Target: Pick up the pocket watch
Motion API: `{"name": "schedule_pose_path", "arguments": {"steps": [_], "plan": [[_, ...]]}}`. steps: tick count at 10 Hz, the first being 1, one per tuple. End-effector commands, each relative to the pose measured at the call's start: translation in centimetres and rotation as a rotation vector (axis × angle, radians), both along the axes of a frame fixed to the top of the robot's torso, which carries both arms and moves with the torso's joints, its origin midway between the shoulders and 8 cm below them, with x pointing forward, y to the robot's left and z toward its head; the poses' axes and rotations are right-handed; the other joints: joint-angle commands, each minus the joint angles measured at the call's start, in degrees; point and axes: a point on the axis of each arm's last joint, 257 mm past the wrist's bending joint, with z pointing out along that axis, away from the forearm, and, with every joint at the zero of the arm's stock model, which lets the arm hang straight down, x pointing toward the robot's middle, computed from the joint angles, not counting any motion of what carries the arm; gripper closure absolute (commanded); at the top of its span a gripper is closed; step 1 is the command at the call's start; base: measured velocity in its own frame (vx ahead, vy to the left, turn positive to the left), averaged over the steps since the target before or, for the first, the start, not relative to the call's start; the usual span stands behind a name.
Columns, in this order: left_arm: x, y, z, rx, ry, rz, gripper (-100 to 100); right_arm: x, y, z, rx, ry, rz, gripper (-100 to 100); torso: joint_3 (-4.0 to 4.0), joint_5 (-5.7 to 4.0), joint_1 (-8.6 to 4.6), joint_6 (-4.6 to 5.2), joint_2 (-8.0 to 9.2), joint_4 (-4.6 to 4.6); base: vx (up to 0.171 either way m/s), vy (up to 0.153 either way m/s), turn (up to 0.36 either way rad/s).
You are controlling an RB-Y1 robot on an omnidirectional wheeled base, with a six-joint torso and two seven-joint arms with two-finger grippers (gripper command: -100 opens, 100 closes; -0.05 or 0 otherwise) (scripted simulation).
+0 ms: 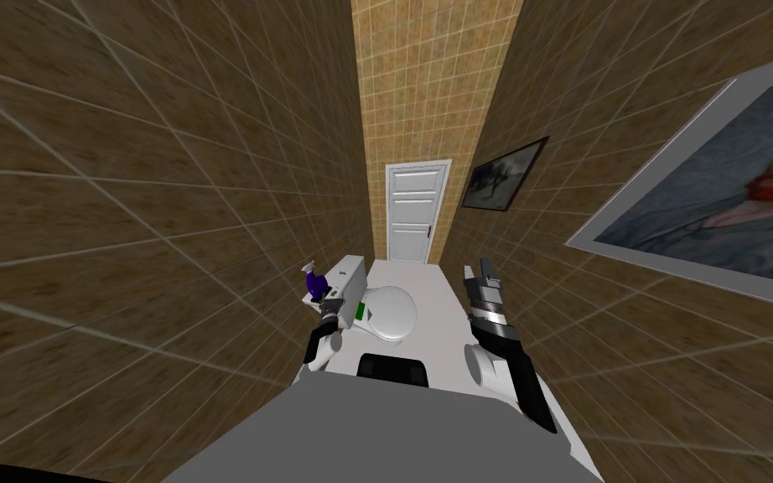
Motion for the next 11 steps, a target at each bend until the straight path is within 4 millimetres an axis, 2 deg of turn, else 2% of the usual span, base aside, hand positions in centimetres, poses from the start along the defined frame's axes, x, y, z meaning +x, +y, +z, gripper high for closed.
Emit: {"name": "schedule_pose_path", "arguments": {"steps": [1, 8, 9, 10, 11], "plan": [[0.9, 1.0, 0.2, 0.007, -0.001, 0.028, -100, 0.0, 0.0, 0.0, 0.000, 0.000, 0.000, 0, 0.00, 0.00, 0.00, 0.00, 0.00, 0.00, -0.079, 0.044, -0.196], [4.0, 4.2, 0.6, 0.000, -0.004, 0.124, -100, 0.0, 0.0, 0.0, 0.000, 0.000, 0.000, 0, 0.10, 0.01, 0.07, -0.05, 0.15, 0.04, -0.090, 0.027, -0.131], [3.7, 3.9, 0.6, 0.001, -0.004, 0.115, -100, 0.0, 0.0, 0.0, 0.000, 0.000, 0.000, 0, 0.09, 0.02, 0.08, -0.05, 0.14, 0.04, -0.036, 0.014, -0.026], [3.8, 3.9, 0.6, 0.002, -0.003, 0.117, 100, 0.0, 0.0, 0.0, 0.000, 0.000, 0.000, 0, 0.03, 0.01, 0.05, -0.08, 0.02, 0.02, -0.007, 0.002, 0.002], [3.8, 3.9, 0.6, 0.001, -0.003, 0.116, 100, 0.0, 0.0, 0.0, 0.000, 0.000, 0.000, 0, -0.03, -0.01, 0.02, -0.09, -0.08, 0.00, -0.004, 0.001, -0.015]]}}
